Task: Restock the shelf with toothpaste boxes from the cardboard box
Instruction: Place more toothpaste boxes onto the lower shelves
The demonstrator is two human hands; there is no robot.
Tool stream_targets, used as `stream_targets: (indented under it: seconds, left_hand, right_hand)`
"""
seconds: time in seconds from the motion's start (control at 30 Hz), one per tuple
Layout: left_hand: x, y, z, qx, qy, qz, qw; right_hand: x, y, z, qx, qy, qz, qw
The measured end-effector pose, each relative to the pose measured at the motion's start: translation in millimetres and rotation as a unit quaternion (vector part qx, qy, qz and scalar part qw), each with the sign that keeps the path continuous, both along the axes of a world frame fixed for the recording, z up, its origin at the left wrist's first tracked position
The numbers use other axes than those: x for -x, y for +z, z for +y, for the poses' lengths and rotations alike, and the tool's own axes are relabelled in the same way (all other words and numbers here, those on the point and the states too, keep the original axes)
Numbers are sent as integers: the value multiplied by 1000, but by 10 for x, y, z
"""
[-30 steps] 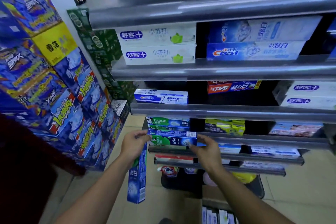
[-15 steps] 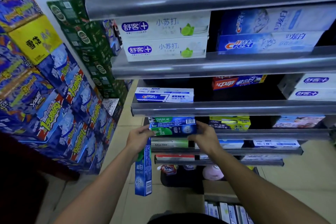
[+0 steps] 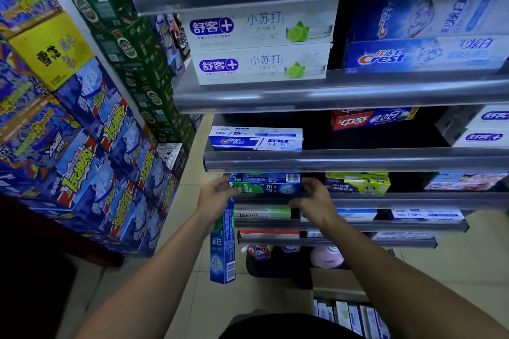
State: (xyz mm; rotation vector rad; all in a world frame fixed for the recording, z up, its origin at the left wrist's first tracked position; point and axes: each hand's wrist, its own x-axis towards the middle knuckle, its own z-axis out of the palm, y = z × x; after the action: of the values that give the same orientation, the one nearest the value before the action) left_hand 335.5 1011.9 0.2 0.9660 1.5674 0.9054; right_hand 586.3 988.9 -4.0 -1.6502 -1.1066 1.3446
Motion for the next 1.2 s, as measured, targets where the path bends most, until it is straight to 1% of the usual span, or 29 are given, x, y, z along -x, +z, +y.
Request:
stream_targets:
  seconds: [0.1, 0.2, 0.27, 0.33, 0.4, 0.47, 0.53, 0.57, 0.63, 0.7, 0.77, 0.83, 0.9, 0.97, 1.03, 1.07, 1.13, 1.2]
  left_hand:
    - [-38, -39, -10, 5, 1, 11, 1000]
    - [-77, -109, -29, 15, -17, 27, 999]
    - [-88, -117, -40, 13, -16, 19, 1000]
    - [-95, -106, -54, 5, -10, 14, 1000]
    - [-104, -84, -86, -12, 20, 6, 1000]
    - [-123, -67, -132, -34, 74, 5, 997]
    - [-146, -23, -182, -37, 140, -17, 989]
    - [-156, 8, -198, -29, 173, -42, 984]
    - [-180, 78, -214, -2, 231, -105, 967]
    - [-218, 154, -204, 25, 284, -175, 942]
    - [-273, 207, -189, 38, 313, -214, 924]
    - [-330, 228, -196, 43, 318, -238, 917]
    - [-357, 203, -221, 40, 300, -273, 913]
    - [-368, 166, -267, 24, 254, -305, 918]
    - [-365, 105, -297, 9, 228, -275, 934]
    - [-361, 75, -300, 3, 220, -243, 945]
    - [-353, 41, -282, -11, 200, -168, 965]
    - [-343, 40, -244, -30, 178, -134, 974]
  right_hand:
    - [-3, -10, 36, 6, 20, -15, 1000]
    - [9, -56, 32, 30, 50, -33, 998]
    - [-1, -92, 21, 42, 55, -34, 997]
    - [-16, -96, 12, 34, 53, -38, 997]
    - [-33, -70, -31, 9, 34, -48, 998]
    - [-44, -26, -139, -33, 9, -66, 997]
    - [-37, -14, -275, -50, 14, -61, 997]
    - [-30, -23, -344, -40, 36, -43, 998]
    - [-6, -35, -493, 14, 123, -2, 992]
    - [7, -27, -617, 76, 217, 16, 973]
    - [3, -45, -690, 101, 250, 47, 962]
    - [19, -106, -708, 75, 221, 89, 968]
    - [51, -122, -688, 34, 139, 101, 985]
    - [38, -115, -643, 7, 50, 110, 993]
    - [-11, -84, -578, -16, -11, 118, 993]
    - [-39, -65, -537, -31, -31, 108, 993]
    - [-82, -26, -440, -60, -62, 75, 993]
    - [-95, 14, -339, -85, -76, 55, 992]
